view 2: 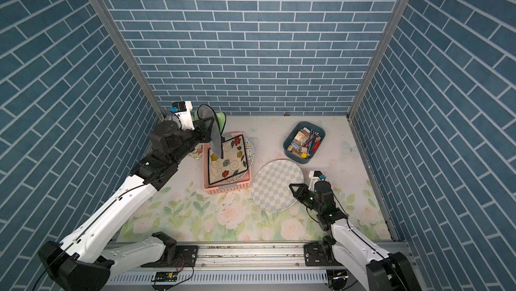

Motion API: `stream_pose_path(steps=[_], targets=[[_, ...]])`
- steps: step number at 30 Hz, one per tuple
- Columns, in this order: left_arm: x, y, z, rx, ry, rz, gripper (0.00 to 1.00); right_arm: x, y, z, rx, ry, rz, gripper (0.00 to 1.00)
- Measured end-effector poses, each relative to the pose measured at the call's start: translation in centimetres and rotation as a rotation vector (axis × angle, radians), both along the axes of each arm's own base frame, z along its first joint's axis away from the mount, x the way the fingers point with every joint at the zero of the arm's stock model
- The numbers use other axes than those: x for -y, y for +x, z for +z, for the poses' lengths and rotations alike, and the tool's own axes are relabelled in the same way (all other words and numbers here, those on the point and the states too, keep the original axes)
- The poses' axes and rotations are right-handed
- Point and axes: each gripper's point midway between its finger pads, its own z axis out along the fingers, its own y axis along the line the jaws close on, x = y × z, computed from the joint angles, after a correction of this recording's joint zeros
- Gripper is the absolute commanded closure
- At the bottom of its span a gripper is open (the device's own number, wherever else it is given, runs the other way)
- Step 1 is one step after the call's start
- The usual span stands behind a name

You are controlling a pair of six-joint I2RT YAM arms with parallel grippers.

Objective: Wipe the wet plate dry
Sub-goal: Place the plate at the center of the board, then pick up the plate from the bin.

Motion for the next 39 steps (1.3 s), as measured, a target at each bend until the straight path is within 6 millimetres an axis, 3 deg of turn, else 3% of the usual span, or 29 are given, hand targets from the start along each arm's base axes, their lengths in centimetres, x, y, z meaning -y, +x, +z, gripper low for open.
stream_pose_path(steps=[2,4,6,10,11,13,15,18,20,22,24,26,28,30,34,39], targets=[[0.0,0.0,0.0,0.0,0.001,0.003,1.0,0.2,-0.1,-0.9,-0.03,-0.022,-0.012,0.56],[-0.1,0.0,0.0,0.0,0.005,0.006,1.0,0.8,-0.7,-2.9,-0.099,-0.078,-0.027,0.36],[-0.3,0.0,-0.1,-0.002,0.013,0.014,1.0,1.5,-1.3,-4.2,-0.153,-0.131,-0.036,0.25],[-0.7,-0.1,0.3,0.007,0.03,0.03,1.0,3.1,0.7,-2.4,-0.141,-0.279,-0.104,0.02],[-0.9,-0.2,0.4,0.011,0.031,0.035,1.0,3.8,1.2,-1.8,-0.139,-0.323,-0.135,0.01],[-1.1,-0.5,0.8,0.019,0.033,0.041,1.0,5.2,2.5,0.3,-0.104,-0.41,-0.194,0.03],[-1.3,-0.8,1.1,0.026,0.035,0.044,1.0,5.8,4.1,3.6,-0.023,-0.455,-0.231,0.12],[-1.6,-1.1,1.4,0.035,0.038,0.047,1.0,4.4,6.5,9.6,0.15,-0.434,-0.199,0.28],[-1.7,-1.2,1.3,0.033,0.043,0.048,1.0,1.5,7.6,12.9,0.244,-0.389,-0.117,0.36],[-1.8,-1.2,1.0,0.023,0.052,0.053,1.0,-4.0,8.4,15.8,0.326,-0.34,0.052,0.53],[-1.9,-1.2,0.7,0.014,0.06,0.059,1.0,-9.3,9.3,17.1,0.362,-0.294,0.203,0.69],[-2.0,-1.2,0.6,0.009,0.064,0.065,1.0,-13.7,10.1,16.9,0.362,-0.275,0.323,0.76],[-2.0,-1.2,0.4,0.003,0.068,0.067,1.0,-17.2,11.2,15.2,0.33,-0.282,0.41,0.74],[-2.0,-1.2,0.2,-0.006,0.073,0.067,1.0,-19.5,12.4,12.8,0.278,-0.31,0.461,0.67],[-2.0,-1.2,-0.2,-0.018,0.075,0.062,1.0,-21.4,14.4,8.4,0.184,-0.381,0.513,0.58],[-1.9,-1.3,-0.6,-0.028,0.079,0.058,1.0,-21.9,15.2,5.2,0.118,-0.448,0.546,0.57]])
